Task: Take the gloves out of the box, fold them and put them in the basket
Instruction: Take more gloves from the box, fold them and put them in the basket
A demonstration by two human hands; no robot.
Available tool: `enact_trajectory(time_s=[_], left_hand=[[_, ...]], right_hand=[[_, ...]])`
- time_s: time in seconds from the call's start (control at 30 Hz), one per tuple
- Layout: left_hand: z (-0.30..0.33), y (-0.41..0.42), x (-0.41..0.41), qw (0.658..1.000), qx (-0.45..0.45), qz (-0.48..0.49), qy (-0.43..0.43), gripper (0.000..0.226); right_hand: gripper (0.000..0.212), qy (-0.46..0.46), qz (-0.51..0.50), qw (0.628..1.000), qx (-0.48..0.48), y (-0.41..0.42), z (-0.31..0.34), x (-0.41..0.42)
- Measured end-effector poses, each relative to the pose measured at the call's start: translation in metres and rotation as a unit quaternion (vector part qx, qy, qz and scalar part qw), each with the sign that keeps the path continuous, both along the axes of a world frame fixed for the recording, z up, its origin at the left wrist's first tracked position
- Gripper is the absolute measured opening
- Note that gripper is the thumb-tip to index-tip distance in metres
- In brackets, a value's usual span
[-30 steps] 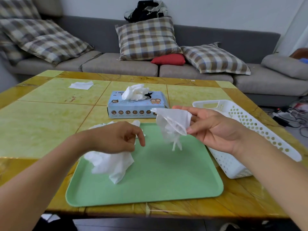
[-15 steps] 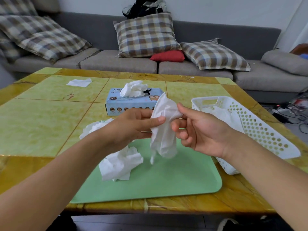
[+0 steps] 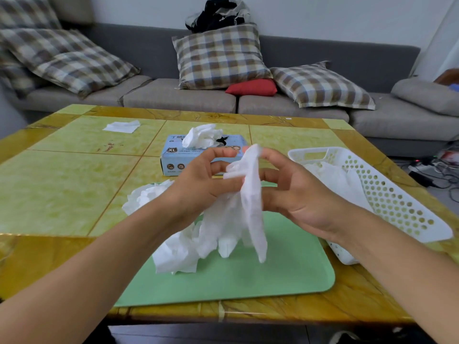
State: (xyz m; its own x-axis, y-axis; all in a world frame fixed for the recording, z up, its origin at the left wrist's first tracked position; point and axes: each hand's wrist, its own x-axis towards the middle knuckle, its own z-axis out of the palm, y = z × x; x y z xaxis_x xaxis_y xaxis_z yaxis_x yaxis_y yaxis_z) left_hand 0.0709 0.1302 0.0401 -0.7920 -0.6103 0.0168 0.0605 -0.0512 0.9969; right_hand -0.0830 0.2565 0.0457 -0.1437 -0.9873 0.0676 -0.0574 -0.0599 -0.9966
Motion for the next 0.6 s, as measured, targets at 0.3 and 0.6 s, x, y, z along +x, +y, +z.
enact_trajectory(time_s=[0.3,0.6], left_hand=[[0.006,0.021,-0.003,0.997,-0.051,0.035,-0.044,0.009],[0.001,0.022,-0.004,0.998,-0.036,-0.037,-0.018,0.021]], right_hand=[[0.020,0.216,-0.200,0.948,-0.121,-0.005,0.002,0.002],[0.039,0.126,-0.154,0.979,0.044,0.007,0.021,-0.013]])
